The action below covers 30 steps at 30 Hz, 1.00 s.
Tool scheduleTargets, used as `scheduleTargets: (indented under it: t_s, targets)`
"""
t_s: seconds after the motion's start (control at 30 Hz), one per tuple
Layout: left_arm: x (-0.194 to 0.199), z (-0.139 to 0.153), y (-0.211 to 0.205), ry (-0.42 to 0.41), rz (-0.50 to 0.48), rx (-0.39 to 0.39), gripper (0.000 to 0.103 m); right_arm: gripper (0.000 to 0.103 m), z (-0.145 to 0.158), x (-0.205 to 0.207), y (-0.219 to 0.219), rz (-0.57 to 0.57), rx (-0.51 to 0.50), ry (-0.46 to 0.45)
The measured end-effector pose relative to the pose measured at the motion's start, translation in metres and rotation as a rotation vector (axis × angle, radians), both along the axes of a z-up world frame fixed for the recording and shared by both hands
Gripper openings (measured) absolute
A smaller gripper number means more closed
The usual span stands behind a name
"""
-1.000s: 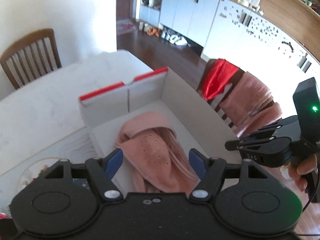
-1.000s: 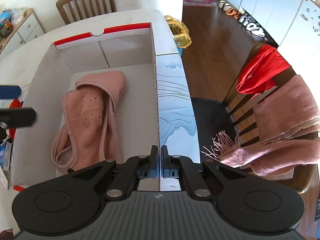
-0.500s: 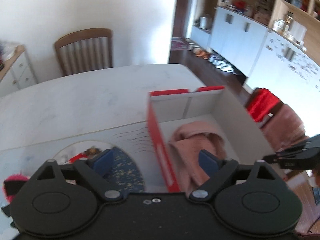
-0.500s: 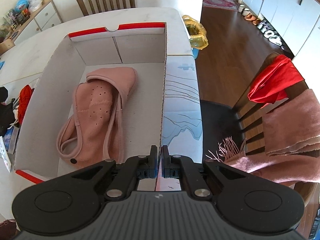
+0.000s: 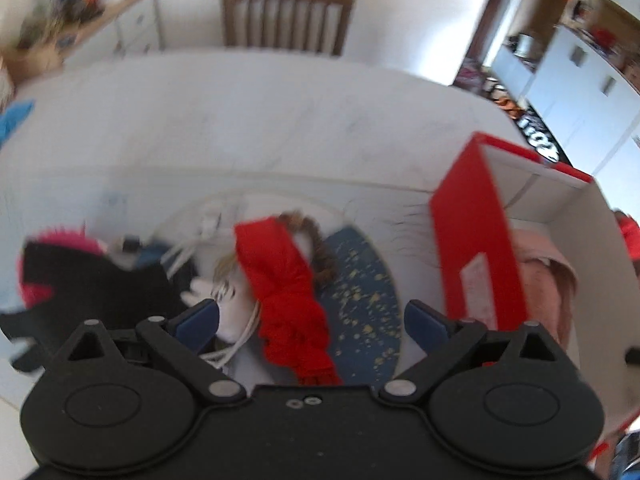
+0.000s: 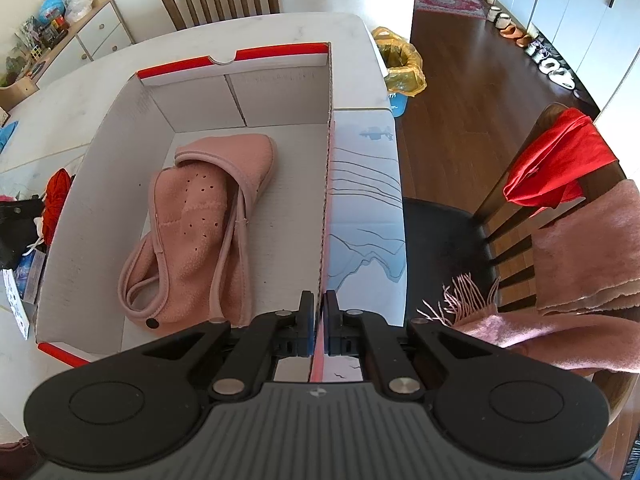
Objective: Organize objects
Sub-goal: 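Move the left tool back to the pile beside the box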
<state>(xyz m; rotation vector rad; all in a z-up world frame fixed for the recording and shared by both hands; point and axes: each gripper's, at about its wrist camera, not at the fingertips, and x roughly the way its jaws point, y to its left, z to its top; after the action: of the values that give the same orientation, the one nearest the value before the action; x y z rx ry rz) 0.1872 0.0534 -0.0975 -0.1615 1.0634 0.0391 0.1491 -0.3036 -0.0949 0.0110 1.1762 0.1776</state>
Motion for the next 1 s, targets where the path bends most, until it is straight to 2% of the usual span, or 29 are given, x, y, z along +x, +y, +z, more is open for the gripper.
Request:
scheduleTargets:
  t_s: [0.17, 0.4, 0.5, 0.57, 0.67, 1.0]
  targets:
    - [0.012, -0.023, 0.01, 0.061, 0.059, -0.056, 0.093, 0.003, 0.0, 0.0, 0.0, -0.001, 0.0, 0.0]
    - [0.022, -0.04, 0.007, 0.093, 0.056, 0.008, 0.082, 0.003, 0.0, 0.002, -0.001, -0.005, 0.001, 0.0]
    - [0.022, -0.04, 0.004, 0.09, 0.045, 0.047, 0.065, 0.003, 0.0, 0.003, -0.002, -0.007, -0.001, 0.0]
    - [0.021, -0.038, 0.002, 0.085, 0.036, 0.077, 0.046, 0.003, 0.0, 0.003, -0.002, -0.007, -0.004, -0.001]
    - [0.017, -0.033, 0.005, 0.074, 0.026, 0.052, 0.034, 0.003, -0.001, 0.003, -0.001, -0.01, -0.006, -0.003]
    - [0.001, 0.006, 0.009, 0.039, -0.016, -0.014, 0.031, 0.003, -0.001, 0.003, 0.0, -0.015, -0.005, -0.003]
